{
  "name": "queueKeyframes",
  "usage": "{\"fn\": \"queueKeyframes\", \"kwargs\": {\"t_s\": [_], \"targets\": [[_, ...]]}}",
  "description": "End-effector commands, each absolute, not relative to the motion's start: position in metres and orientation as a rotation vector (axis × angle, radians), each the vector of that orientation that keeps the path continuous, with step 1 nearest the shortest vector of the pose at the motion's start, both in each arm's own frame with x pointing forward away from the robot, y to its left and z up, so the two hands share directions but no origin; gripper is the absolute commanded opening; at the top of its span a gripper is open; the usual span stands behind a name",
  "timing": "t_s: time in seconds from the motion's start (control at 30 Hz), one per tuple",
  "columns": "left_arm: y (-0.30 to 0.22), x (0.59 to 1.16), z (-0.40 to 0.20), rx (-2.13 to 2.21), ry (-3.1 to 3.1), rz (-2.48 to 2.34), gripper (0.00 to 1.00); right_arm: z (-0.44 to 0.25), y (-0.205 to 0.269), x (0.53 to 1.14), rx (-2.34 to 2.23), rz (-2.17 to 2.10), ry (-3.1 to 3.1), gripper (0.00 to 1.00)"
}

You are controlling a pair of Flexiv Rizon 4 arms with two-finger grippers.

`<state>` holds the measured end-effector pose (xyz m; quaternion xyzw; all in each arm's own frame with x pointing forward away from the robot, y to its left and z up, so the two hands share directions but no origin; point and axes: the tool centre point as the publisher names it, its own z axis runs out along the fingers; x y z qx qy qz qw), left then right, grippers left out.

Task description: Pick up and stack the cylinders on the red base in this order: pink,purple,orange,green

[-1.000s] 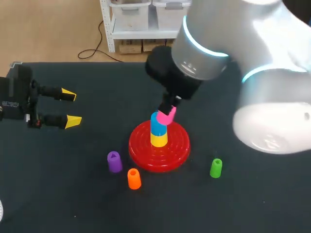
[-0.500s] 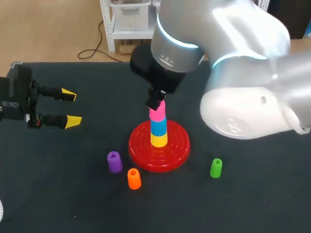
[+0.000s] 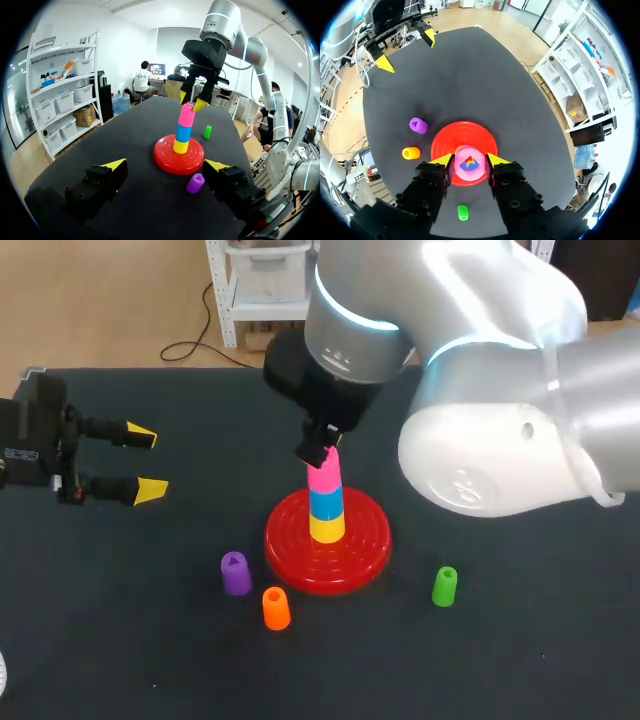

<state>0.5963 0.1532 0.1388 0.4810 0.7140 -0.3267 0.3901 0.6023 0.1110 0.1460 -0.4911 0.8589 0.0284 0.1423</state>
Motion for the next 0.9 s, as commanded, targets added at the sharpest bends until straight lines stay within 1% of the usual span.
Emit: {"fn": "queueKeyframes", "kwargs": {"t_s": [0.03, 0.9], "targets": [[0.154, 0.596, 0.137, 1.22, 1.807, -0.829, 1.0, 0.145, 0.11, 0.6, -1.413, 0.082, 2.475, 0.0], [0.154, 0.596, 0.137, 1.22, 1.807, -0.829, 1.0, 0.104, 0.106, 0.6, -1.423, 0.029, 2.53, 0.0]]}}
